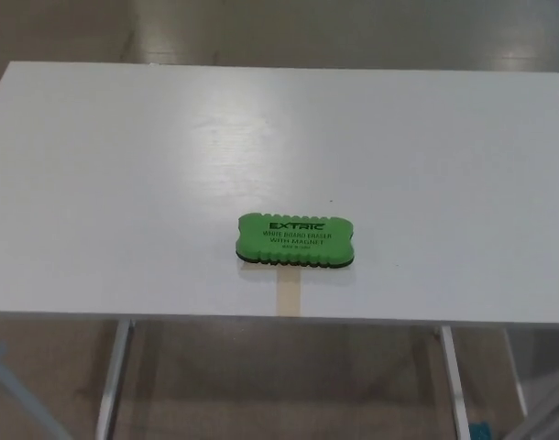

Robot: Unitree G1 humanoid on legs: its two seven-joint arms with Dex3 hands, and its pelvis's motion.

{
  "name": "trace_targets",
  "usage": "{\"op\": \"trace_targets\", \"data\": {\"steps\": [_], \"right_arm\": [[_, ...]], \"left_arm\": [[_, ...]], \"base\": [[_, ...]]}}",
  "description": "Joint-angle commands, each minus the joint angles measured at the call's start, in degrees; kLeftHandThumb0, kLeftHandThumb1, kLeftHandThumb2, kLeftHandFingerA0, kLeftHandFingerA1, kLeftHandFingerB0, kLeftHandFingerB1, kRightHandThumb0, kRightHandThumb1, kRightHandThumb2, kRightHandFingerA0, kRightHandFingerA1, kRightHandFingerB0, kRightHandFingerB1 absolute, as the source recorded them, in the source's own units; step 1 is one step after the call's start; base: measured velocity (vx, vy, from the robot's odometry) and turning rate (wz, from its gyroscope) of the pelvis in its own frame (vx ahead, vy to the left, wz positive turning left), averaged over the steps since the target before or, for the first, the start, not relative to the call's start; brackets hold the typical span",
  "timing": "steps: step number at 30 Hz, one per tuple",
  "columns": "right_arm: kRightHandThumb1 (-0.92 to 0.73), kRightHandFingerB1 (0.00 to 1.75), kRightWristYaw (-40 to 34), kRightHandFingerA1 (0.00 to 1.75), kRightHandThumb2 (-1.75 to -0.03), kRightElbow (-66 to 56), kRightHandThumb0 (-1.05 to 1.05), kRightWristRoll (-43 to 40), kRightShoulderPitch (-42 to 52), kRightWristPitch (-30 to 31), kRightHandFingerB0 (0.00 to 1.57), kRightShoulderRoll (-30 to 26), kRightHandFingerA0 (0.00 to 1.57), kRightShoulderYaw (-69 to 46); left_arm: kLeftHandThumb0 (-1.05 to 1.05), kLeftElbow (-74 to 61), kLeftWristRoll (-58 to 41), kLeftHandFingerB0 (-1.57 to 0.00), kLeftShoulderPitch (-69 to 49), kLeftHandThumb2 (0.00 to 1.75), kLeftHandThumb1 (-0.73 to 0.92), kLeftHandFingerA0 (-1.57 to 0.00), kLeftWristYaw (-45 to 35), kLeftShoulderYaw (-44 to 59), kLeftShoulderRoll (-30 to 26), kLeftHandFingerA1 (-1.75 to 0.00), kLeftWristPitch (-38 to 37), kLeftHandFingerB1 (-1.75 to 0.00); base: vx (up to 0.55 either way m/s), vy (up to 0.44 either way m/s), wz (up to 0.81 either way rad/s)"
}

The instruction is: Use the left hand to press on the green eraser and wipe the desk from center to the left and then back to center.

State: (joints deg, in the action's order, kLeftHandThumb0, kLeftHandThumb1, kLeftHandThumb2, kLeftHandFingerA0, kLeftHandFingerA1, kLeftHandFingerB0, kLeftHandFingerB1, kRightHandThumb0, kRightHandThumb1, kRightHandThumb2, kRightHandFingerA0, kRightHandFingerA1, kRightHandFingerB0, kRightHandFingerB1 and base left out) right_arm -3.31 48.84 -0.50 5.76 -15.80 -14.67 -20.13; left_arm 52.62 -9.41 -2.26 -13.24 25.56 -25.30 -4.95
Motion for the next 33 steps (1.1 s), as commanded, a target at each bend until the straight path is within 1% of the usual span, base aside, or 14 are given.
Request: {"op": "trace_targets", "data": {"steps": [1,8,10,15,16,17,19,21,23,24,25,26,30,33], "right_arm": [[-0.72,0.37,-0.3,0.48,-0.63,0.0,-0.41,-1.7,0.6,-2.6,0.54,0.3,0.7,-0.4],[-0.72,0.37,-0.2,0.48,-0.63,-0.6,-0.41,-1.8,1.3,-3.5,0.55,0.7,0.69,0.0],[-0.72,0.37,-0.4,0.48,-0.63,-2.1,-0.41,-1.6,1.3,-2.6,0.55,1.4,0.69,0.4],[-0.72,0.37,1.9,0.46,-0.62,-9.8,-0.4,-2.2,3.9,-0.1,0.55,4.5,0.67,2.7],[-0.72,0.36,4.3,0.47,-0.63,-12.5,-0.4,-2.8,5.2,0.4,0.52,5.1,0.65,3.9],[-0.73,0.36,6.4,0.47,-0.63,-14.0,-0.4,-3.0,6.4,0.1,0.51,5.4,0.64,5.0],[-0.73,0.36,7.8,0.47,-0.63,-14.1,-0.4,-2.6,7.1,-1.6,0.51,5.6,0.63,6.2],[-0.73,0.36,8.2,0.46,-0.63,-12.2,-0.4,-2.6,7.2,-4.6,0.51,6.8,0.65,7.0],[-0.73,0.36,8.2,0.46,-0.63,-10.7,-0.4,-2.5,6.7,-5.9,0.5,7.4,0.65,7.4],[-0.73,0.36,7.9,0.46,-0.63,-9.4,-0.4,-2.0,6.4,-6.6,0.48,7.4,0.65,7.7],[-0.73,0.36,7.6,0.46,-0.63,-8.6,-0.4,-1.6,6.2,-7.1,0.48,7.3,0.65,7.9],[-0.74,0.36,6.2,0.47,-0.63,-7.4,-0.4,0.1,6.1,-7.7,0.48,7.2,0.64,8.7],[-0.75,0.35,5.8,0.47,-0.63,-5.9,-0.41,0.7,5.8,-8.4,0.47,6.5,0.63,9.2],[-0.75,0.35,5.5,0.47,-0.63,-4.1,-0.4,1.0,5.2,-9.3,0.47,5.6,0.63,9.6]], "left_arm": [[-0.39,0.4,-1.8,-0.52,-0.6,0.6,0.66,-0.59,-2.1,0.3,-0.1,-0.44,-1.3,-0.36],[-0.39,0.3,-2.2,-0.52,-0.7,0.6,0.66,-0.59,-2.5,0.2,-0.3,-0.44,-0.8,-0.36],[-0.39,-2.9,-2.7,-0.52,-1.2,0.6,0.65,-0.6,-2.6,0.1,0.4,-0.45,0.8,-0.36],[-0.38,-15.5,-5.5,-0.54,-5.9,0.59,0.64,-0.59,-6.4,-0.9,3.3,-0.44,4.6,-0.37],[-0.38,-20.3,-6.1,-0.54,-7.8,0.59,0.63,-0.58,-8.8,-2.5,4.4,-0.44,5.2,-0.37],[-0.38,-25.0,-6.8,-0.55,-10.1,0.59,0.62,-0.58,-11.1,-4.1,5.2,-0.44,5.9,-0.37],[-0.37,-31.1,-7.6,-0.54,-13.1,0.58,0.61,-0.59,-13.7,-6.4,5.7,-0.44,7.2,-0.36],[-0.37,-37.9,-8.2,-0.52,-16.7,0.58,0.6,-0.57,-18.6,-10.1,4.9,-0.43,7.5,-0.36],[-0.37,-41.7,-8.7,-0.51,-18.6,0.58,0.59,-0.55,-21.3,-12.4,3.8,-0.43,8.2,-0.36],[-0.38,-44.3,-9.0,-0.47,-19.9,0.58,0.59,-0.55,-22.7,-13.7,3.1,-0.42,8.3,-0.35],[-0.38,-46.2,-9.2,-0.47,-20.7,0.58,0.59,-0.55,-23.6,-14.6,2.6,-0.42,8.4,-0.35],[-0.38,-51.5,-9.2,-0.45,-23.6,0.58,0.6,-0.54,-26.4,-17.1,1.1,-0.42,6.4,-0.34],[-0.39,-58.9,-9.9,-0.44,-26.7,0.58,0.62,-0.53,-29.0,-20.0,-1.3,-0.42,5.2,-0.34],[-0.4,-63.8,-11.6,-0.44,-28.3,0.59,0.63,-0.52,-30.8,-21.4,-3.5,-0.42,6.9,-0.34]], "base": [[0.0,0.0,0.0],[0.0,0.0,0.0],[0.0,0.0,0.0],[0.0,0.0,0.0],[0.0,0.0,0.0],[0.0,0.0,0.0],[0.0,0.0,0.0],[0.0,0.0,0.0],[0.0,0.0,0.0],[0.0,0.0,0.0],[0.0,0.0,0.0],[0.0,0.0,0.0],[0.0,0.0,0.0],[0.0,0.0,0.0]]}}
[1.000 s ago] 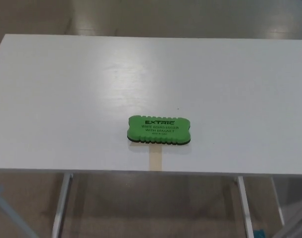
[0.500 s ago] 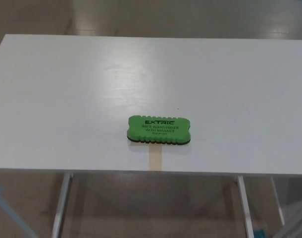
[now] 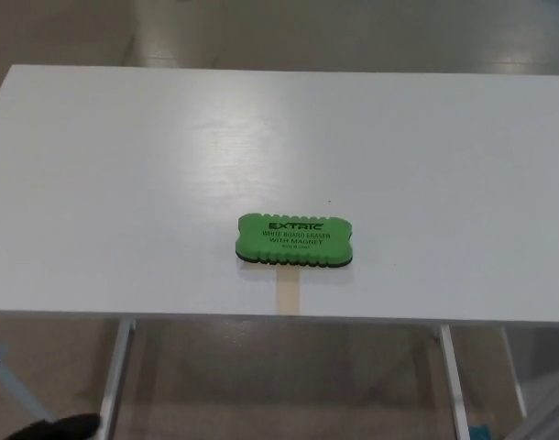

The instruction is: Use the left hand to press on the green eraser and wipe the desk from center to the left and then back to center.

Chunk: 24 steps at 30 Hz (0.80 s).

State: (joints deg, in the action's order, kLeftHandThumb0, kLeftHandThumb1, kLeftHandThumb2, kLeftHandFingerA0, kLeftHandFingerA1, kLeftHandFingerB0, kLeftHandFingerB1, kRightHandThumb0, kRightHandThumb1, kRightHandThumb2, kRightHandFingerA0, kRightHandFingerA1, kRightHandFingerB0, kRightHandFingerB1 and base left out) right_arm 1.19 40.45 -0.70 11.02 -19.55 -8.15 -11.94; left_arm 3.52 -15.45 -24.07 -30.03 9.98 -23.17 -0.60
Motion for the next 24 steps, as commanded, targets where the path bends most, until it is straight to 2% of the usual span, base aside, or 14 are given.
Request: {"op": "trace_targets", "data": {"steps": [1,7,10,14,17,19,24], "right_arm": [[-0.75,0.35,0.9,0.47,-0.63,4.8,-0.4,1.3,-0.2,-5.7,0.47,-1.2,0.63,1.5],[-0.75,0.35,-0.1,0.48,-0.63,6.0,-0.4,1.3,-0.6,-5.9,0.48,-1.4,0.63,1.5],[-0.75,0.35,-0.5,0.48,-0.63,6.8,-0.4,1.7,-0.9,-6.1,0.48,-1.4,0.63,1.8],[-0.75,0.36,-0.3,0.49,-0.63,8.2,-0.4,1.4,-1.3,-6.5,0.49,-1.6,0.64,1.9],[-0.75,0.36,-0.3,0.49,-0.63,9.3,-0.4,1.2,-1.3,-7.2,0.49,-1.5,0.64,2.0],[-0.75,0.36,0.3,0.5,-0.63,10.6,-0.4,0.8,-1.9,-7.5,0.49,-2.0,0.64,1.9],[-0.75,0.36,0.9,0.52,-0.63,10.1,-0.4,0.3,-2.6,-6.0,0.49,-2.2,0.65,2.2]], "left_arm": [[-0.4,-16.9,-6.5,-0.44,-7.0,0.59,0.63,-0.52,-14.8,-6.5,-6.6,-0.42,4.0,-0.34],[-0.4,-31.1,-16.3,-0.43,-4.4,0.59,0.64,-0.54,-17.8,-7.6,-11.5,-0.43,10.6,-0.34],[-0.4,-34.7,-18.8,-0.44,-1.8,0.59,0.64,-0.54,-17.0,-7.4,-11.3,-0.44,10.6,-0.34],[-0.4,-39.5,-19.7,-0.44,7.8,0.6,0.65,-0.56,-13.8,-8.3,-10.0,-0.45,10.7,-0.34],[-0.4,-40.3,-19.4,-0.44,12.1,0.6,0.65,-0.56,-13.0,-8.7,-9.8,-0.46,11.8,-0.34],[-0.4,-39.0,-17.7,-0.45,19.4,0.6,0.66,-0.57,-11.4,-10.4,-8.4,-0.46,12.5,-0.34],[-0.4,-34.3,-7.3,-0.46,32.6,0.6,0.66,-0.63,-6.4,-15.9,-4.2,-0.47,12.0,-0.35]], "base": [[0.0,0.0,0.0],[0.0,0.0,0.0],[0.0,0.0,0.0],[0.0,0.0,0.0],[0.0,0.0,0.0],[0.0,0.0,0.0],[0.0,0.0,0.0]]}}
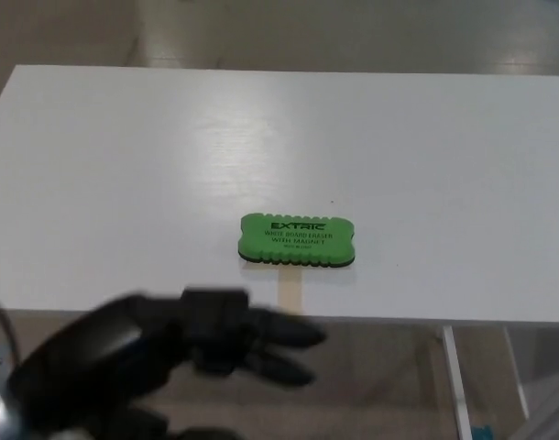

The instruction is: Use the left hand to press on the green eraser and wipe the desk from center to the left and then back to center.

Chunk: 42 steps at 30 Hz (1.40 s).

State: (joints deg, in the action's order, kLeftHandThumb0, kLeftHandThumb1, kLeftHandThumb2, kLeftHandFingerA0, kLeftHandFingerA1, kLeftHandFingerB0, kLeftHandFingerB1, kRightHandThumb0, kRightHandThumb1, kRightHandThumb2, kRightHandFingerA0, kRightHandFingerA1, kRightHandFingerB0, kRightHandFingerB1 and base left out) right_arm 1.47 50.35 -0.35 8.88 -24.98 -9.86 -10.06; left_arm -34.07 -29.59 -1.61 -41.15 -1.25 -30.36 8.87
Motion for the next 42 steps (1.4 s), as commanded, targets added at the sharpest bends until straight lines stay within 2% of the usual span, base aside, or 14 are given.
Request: {"op": "trace_targets", "data": {"steps": [1,8,13,16,19,22,23,27,28,32,34,35,36,42], "right_arm": [[-0.75,0.36,0.4,0.52,-0.63,0.0,-0.4,0.1,-0.4,-0.5,0.49,-0.5,0.65,0.4],[-0.75,0.36,-1.2,0.53,-0.64,-1.1,-0.4,1.8,-0.2,-1.3,0.49,-1.1,0.65,1.8],[-0.75,0.35,0.0,0.52,-0.63,-0.5,-0.4,0.5,-0.6,-1.6,0.48,-0.8,0.66,1.4],[-0.75,0.35,0.5,0.52,-0.63,-0.1,-0.4,0.2,-0.6,-2.2,0.48,-0.8,0.66,1.2],[-0.75,0.35,0.5,0.53,-0.63,-0.9,-0.41,0.1,-0.1,-1.8,0.47,-0.2,0.66,1.3],[-0.75,0.35,0.3,0.53,-0.63,-1.2,-0.41,0.2,0.1,-1.9,0.47,-0.1,0.66,1.3],[-0.76,0.36,-0.2,0.53,-0.63,-1.5,-0.41,0.3,0.4,-1.8,0.48,0.1,0.66,1.3],[-0.76,0.36,-0.2,0.52,-0.63,-2.7,-0.41,0.7,1.0,-1.4,0.48,0.0,0.65,1.6],[-0.76,0.35,-0.1,0.52,-0.64,-2.7,-0.41,0.7,0.9,-1.3,0.47,0.0,0.65,1.6],[-0.76,0.35,-0.2,0.52,-0.64,-2.4,-0.41,1.0,0.6,-1.4,0.47,-0.1,0.66,1.9],[-0.76,0.35,-0.2,0.52,-0.64,-2.1,-0.41,1.0,0.6,-1.7,0.47,-0.1,0.66,1.9],[-0.76,0.35,0.0,0.52,-0.64,-1.9,-0.41,1.0,0.6,-1.9,0.47,-0.2,0.66,2.0],[-0.76,0.35,0.1,0.52,-0.64,-1.9,-0.41,1.0,0.8,-2.0,0.47,-0.2,0.66,2.0],[-0.76,0.35,0.1,0.52,-0.64,-1.6,-0.41,1.6,1.5,-2.5,0.47,-0.6,0.66,2.7]], "left_arm": [[-0.4,4.0,7.8,-0.46,11.4,0.6,0.66,-0.63,5.2,-5.4,3.4,-0.47,2.6,-0.35],[-0.38,13.9,13.2,-0.45,24.9,0.6,0.64,-0.71,10.2,-9.7,8.0,-0.43,6.7,-0.35],[-0.36,26.5,21.5,-0.45,33.2,0.62,0.71,-0.83,17.3,-12.1,14.4,-0.46,2.1,-0.35],[-0.36,33.2,24.3,-0.48,36.0,0.62,0.74,-0.73,20.7,-12.5,17.5,-0.43,-0.6,-0.35],[-0.28,45.8,28.2,-0.64,40.5,0.64,0.81,-0.96,29.0,-12.1,22.7,-0.53,-4.2,-0.4],[-0.25,52.8,30.8,-0.69,43.3,0.65,0.82,-1.01,33.2,-12.0,24.6,-0.58,-6.5,-0.42],[-0.19,57.3,32.5,-0.85,45.1,0.65,0.79,-1.06,36.0,-12.2,25.1,-0.56,-7.6,-0.48],[-0.11,66.1,32.7,-0.97,48.1,0.66,0.8,-0.93,39.6,-10.9,26.8,-0.55,-8.9,-0.64],[-0.08,68.1,31.9,-0.93,48.8,0.7,0.79,-1.08,40.2,-10.0,27.4,-0.9,-8.3,-0.84],[-0.05,74.3,28.8,-0.87,50.5,0.82,0.75,-1.04,42.0,-6.8,30.1,-1.19,-6.6,-1.04],[-0.05,75.8,28.1,-0.87,50.8,0.82,0.75,-1.04,42.1,-6.1,30.7,-1.19,-6.5,-1.04],[-0.04,77.0,28.0,-0.91,50.6,1.11,0.61,-1.08,42.6,-5.5,31.1,-1.09,-6.6,-1.0],[-0.06,78.1,28.2,-0.85,50.3,0.87,0.75,-1.01,43.2,-5.4,31.4,-1.23,-6.7,-1.17],[-0.11,82.8,30.5,-0.82,49.0,0.9,0.74,-1.01,44.3,-5.8,32.0,-1.24,-9.0,-1.26]], "base": [[0.0,0.0,0.0],[0.0,0.0,0.0],[0.0,0.0,0.0],[0.0,0.0,0.0],[0.0,0.0,0.0],[0.0,0.0,0.0],[0.0,0.0,0.0],[0.0,0.0,0.0],[0.0,0.0,0.0],[0.0,0.0,0.0],[0.0,0.0,0.0],[0.0,0.0,0.0],[0.0,0.0,0.0],[0.0,0.0,0.0]]}}
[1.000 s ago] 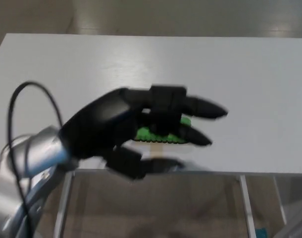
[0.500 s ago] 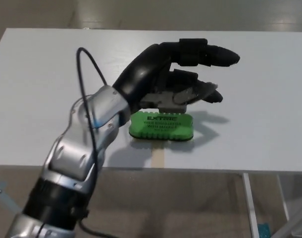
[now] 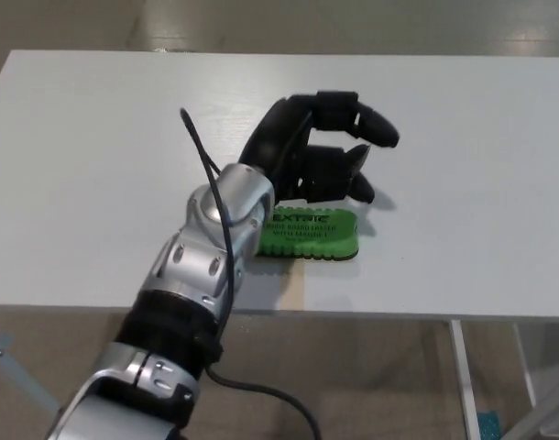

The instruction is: Use the left hand to press on the green eraser and wipe the desk from center to the left and then back to center.

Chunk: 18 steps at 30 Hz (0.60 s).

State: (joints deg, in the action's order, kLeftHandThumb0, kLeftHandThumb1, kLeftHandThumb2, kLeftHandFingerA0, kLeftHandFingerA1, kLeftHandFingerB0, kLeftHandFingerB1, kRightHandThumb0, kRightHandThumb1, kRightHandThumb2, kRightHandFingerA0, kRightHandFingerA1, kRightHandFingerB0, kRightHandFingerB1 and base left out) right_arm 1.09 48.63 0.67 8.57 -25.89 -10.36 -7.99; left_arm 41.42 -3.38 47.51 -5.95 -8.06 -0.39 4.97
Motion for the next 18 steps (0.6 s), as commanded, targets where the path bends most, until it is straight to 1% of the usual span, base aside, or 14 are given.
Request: {"op": "trace_targets", "data": {"steps": [1,2,3,5,6,13,15,18], "right_arm": [[-0.76,0.35,0.4,0.52,-0.64,0.3,-0.41,0.8,1.8,-1.7,0.47,-0.2,0.65,0.9],[-0.76,0.35,0.3,0.52,-0.64,0.5,-0.41,1.0,1.9,-1.8,0.47,-0.3,0.65,1.1],[-0.76,0.35,0.1,0.52,-0.64,0.6,-0.41,1.2,2.0,-2.0,0.47,-0.4,0.65,1.2],[-0.76,0.35,-0.1,0.52,-0.64,0.7,-0.41,1.4,2.1,-2.2,0.47,-0.5,0.65,1.4],[-0.76,0.35,-0.2,0.52,-0.64,0.9,-0.41,1.3,2.2,-2.5,0.47,-0.4,0.66,1.4],[-0.75,0.36,-0.1,0.52,-0.64,1.0,-0.41,0.7,2.3,-2.0,0.48,0.4,0.66,1.2],[-0.75,0.36,-0.2,0.52,-0.64,0.8,-0.42,0.6,2.4,-1.9,0.49,0.6,0.66,1.1],[-0.75,0.36,0.1,0.52,-0.64,0.8,-0.42,0.3,2.3,-1.9,0.49,0.6,0.66,0.9]], "left_arm": [[-0.1,7.6,4.8,-0.81,-0.6,0.91,0.73,-1.01,9.3,0.7,2.0,-1.24,-5.5,-1.27],[-0.1,8.1,5.3,-0.81,-0.8,0.91,0.73,-1.01,9.6,0.5,2.1,-1.24,-6.0,-1.27],[-0.1,8.7,5.5,-0.77,-1.0,0.92,0.72,-0.99,9.9,0.5,2.4,-1.29,-6.2,-1.33],[-0.1,9.2,5.7,-0.77,-1.3,0.92,0.72,-0.99,10.3,0.6,2.8,-1.29,-6.3,-1.33],[-0.14,9.3,5.7,-0.77,-1.5,0.91,0.71,-1.0,10.4,0.7,3.0,-1.3,-6.4,-1.31],[-0.14,10.4,6.0,-0.76,-2.6,0.89,0.72,-0.99,10.1,1.3,3.3,-1.35,-6.3,-1.33],[-0.12,12.0,6.1,-0.8,-2.5,0.94,0.68,-1.04,10.2,1.7,3.0,-1.35,-6.9,-1.29],[-0.12,13.7,6.2,-0.81,-2.1,0.96,0.67,-1.04,10.3,2.2,2.8,-1.35,-7.7,-1.27]], "base": [[0.0,0.0,0.0],[0.0,0.0,0.0],[0.0,0.0,0.0],[0.0,0.0,0.0],[0.0,0.0,0.0],[0.0,0.0,0.0],[0.0,0.0,0.0],[0.0,0.0,0.0]]}}
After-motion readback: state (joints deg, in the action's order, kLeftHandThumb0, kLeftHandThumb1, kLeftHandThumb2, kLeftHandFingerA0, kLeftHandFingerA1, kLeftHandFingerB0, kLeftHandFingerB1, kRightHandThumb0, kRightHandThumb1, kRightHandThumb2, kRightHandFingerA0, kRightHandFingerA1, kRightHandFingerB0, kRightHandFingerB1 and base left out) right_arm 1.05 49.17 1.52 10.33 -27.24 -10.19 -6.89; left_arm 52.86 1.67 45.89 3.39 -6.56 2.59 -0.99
